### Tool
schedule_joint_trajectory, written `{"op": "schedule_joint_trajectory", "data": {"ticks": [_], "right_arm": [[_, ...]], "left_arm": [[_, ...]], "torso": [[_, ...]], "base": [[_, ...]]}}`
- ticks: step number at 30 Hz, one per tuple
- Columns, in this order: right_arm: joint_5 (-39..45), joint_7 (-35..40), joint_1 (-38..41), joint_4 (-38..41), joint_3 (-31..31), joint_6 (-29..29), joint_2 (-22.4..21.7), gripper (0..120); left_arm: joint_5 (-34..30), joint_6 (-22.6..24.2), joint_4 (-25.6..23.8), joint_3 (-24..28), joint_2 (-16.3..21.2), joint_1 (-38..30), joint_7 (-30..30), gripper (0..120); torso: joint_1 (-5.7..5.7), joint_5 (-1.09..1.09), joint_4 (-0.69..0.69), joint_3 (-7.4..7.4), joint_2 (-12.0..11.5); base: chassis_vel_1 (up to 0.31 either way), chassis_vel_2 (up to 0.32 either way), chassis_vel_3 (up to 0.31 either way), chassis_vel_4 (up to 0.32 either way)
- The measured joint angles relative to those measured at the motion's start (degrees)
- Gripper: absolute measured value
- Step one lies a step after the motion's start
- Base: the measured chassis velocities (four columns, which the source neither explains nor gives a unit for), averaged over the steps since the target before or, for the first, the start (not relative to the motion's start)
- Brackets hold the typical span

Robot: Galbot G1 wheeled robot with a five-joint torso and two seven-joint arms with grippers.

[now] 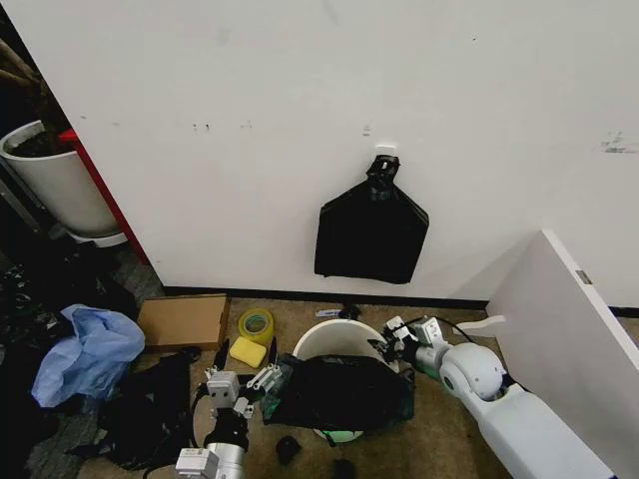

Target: Place the garbage bag over the trash bin.

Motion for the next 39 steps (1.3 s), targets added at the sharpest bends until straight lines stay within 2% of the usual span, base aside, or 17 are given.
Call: {"op": "schedule_joint_trajectory", "data": {"ticks": [5,6,7,9,10,13,14,16,17,23,27,32,39], "right_arm": [[6.04,11.02,-4.78,4.03,0.20,1.35,-0.38,3],[8.66,15.46,-6.15,5.34,0.12,2.65,-0.34,3],[8.66,15.46,-6.15,5.34,0.12,2.65,-0.34,3],[15.68,28.05,-8.26,8.35,-0.54,6.41,0.59,3],[16.93,30.08,-8.60,8.89,-0.58,7.07,0.88,3],[25.38,42.95,-10.39,12.70,-0.49,12.54,3.44,2],[25.38,42.95,-10.39,12.70,-0.49,12.54,3.44,2],[30.26,54.28,-12.65,16.10,0.58,19.52,7.37,2],[30.79,57.26,-13.46,17.09,0.95,21.97,8.98,2],[31.12,64.62,-17.12,19.72,2.29,28.17,14.23,2],[28.02,67.35,-20.47,17.72,2.38,34.85,16.88,2],[26.73,66.88,-21.11,16.42,1.56,36.43,17.52,2],[25.63,64.64,-21.77,16.44,0.29,33.26,17.45,4]], "left_arm": [[-0.18,0.04,-0.31,0.25,0.15,-0.03,-0.33,100],[-0.32,0.15,-0.35,0.32,0.19,-0.19,-0.38,100],[-0.32,0.15,-0.35,0.32,0.19,-0.19,-0.38,100],[-0.66,0.40,-0.48,0.45,0.27,-0.48,-0.41,100],[-0.73,0.44,-0.49,0.47,0.28,-0.52,-0.41,100],[-1.11,0.65,-0.53,0.58,0.42,-0.89,-0.42,100],[-1.11,0.65,-0.53,0.58,0.42,-0.89,-0.42,100],[-1.79,0.89,-0.54,0.62,0.59,-1.39,-0.44,100],[-2.11,1.00,-0.52,0.65,0.63,-1.64,-0.44,100],[-2.92,1.45,-0.31,0.85,0.90,-2.47,-0.46,100],[-3.45,1.57,0.14,1.09,1.26,-3.16,-0.47,100],[-3.52,1.57,0.55,1.41,1.37,-3.46,-0.48,100],[-4.14,1.56,0.62,1.03,1.88,-3.59,-0.48,100]], "torso": [[0.00,0.00,-0.01,0.00,0.00],[0.00,-0.01,-0.02,0.00,0.00],[0.00,-0.01,-0.02,0.00,0.00],[0.00,-0.01,-0.02,0.00,0.00],[0.00,-0.01,-0.02,0.00,0.00],[0.00,-0.02,-0.01,0.00,0.00],[0.00,-0.02,-0.01,0.00,0.00],[0.00,-0.02,-0.02,0.00,0.00],[0.00,-0.02,-0.02,0.00,0.00],[0.00,-0.02,-0.02,0.00,0.00],[0.00,-0.01,-0.02,0.00,0.00],[0.00,-0.02,-0.01,0.00,0.00],[0.00,-0.01,-0.01,0.00,0.00]], "base": [[0.000,0.000,0.000,0.000],[0.000,0.000,0.000,0.000],[0.000,0.000,0.000,0.000],[0.000,0.000,0.000,0.000],[0.000,0.000,0.000,0.000],[0.000,0.000,0.000,0.000],[0.000,0.000,0.000,0.000],[0.000,0.000,0.000,0.000],[0.000,0.000,0.000,0.000],[0.000,0.000,0.000,0.000],[0.000,0.000,0.000,0.000],[0.000,0.000,0.000,0.000],[0.000,0.000,0.000,0.000]]}}
